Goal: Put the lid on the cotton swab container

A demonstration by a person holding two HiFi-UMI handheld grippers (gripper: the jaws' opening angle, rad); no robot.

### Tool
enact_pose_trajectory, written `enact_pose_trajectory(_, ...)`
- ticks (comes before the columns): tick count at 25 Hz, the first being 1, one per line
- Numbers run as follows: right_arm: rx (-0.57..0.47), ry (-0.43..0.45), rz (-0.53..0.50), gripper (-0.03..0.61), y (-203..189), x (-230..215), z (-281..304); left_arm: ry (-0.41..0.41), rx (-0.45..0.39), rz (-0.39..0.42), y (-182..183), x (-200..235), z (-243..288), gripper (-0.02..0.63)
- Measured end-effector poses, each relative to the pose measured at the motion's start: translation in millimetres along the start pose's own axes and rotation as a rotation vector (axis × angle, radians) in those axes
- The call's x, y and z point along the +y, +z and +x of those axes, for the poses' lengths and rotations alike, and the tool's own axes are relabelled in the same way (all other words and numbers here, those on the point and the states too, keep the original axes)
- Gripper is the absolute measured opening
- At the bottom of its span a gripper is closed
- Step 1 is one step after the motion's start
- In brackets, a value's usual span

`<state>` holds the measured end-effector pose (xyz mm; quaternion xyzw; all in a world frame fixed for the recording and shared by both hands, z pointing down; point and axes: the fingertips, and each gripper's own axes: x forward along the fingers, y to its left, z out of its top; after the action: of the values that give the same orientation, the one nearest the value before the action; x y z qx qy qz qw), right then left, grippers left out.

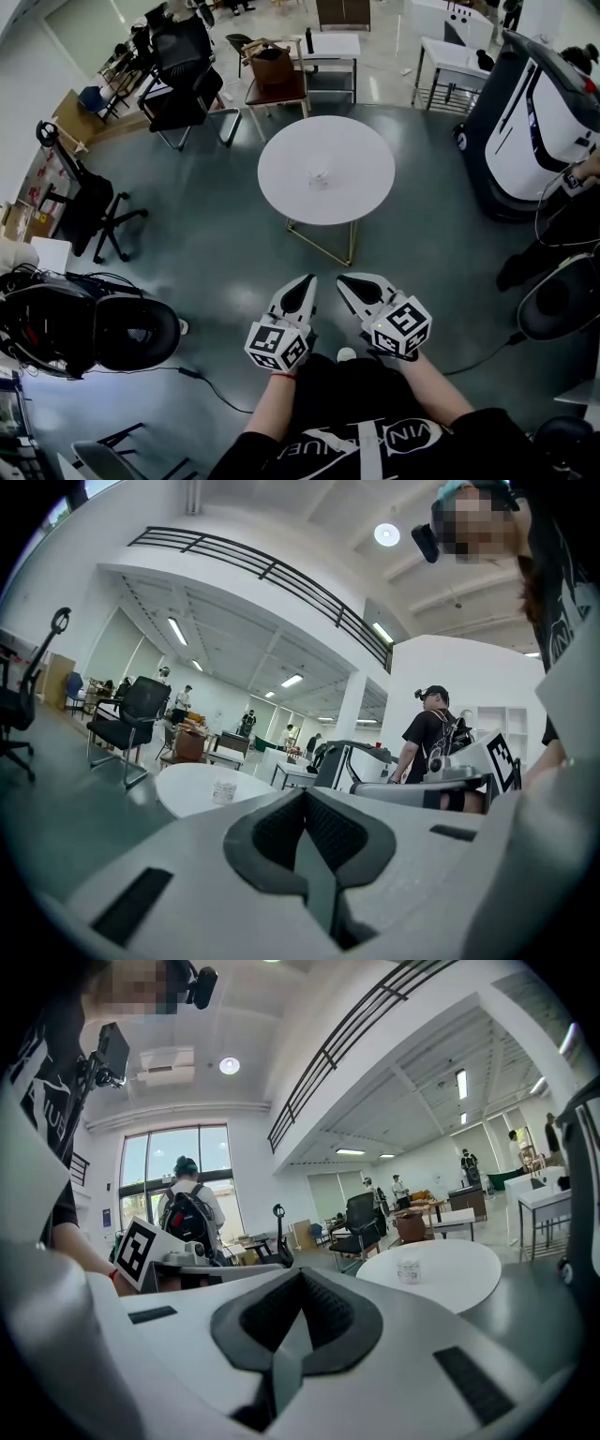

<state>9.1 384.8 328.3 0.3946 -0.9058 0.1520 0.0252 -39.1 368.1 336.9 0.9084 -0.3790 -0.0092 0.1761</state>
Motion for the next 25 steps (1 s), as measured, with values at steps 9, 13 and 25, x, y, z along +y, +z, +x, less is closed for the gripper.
enact_pose_trajectory(9,0.001,0.019,0.002,0.002,3,-11,12,0.007,0.007,0.000,0,9,19,0.008)
enact_pose_trajectory(13,0.003,0.010,0.003,0.002,7,-25,19,0.005,0.010,-0.006,1,17,33,0.008)
enact_pose_trajectory(25,0.015,-0.032,0.004,0.002,23,-64,69,-0.021,0.025,0.006,18,57,79,0.008)
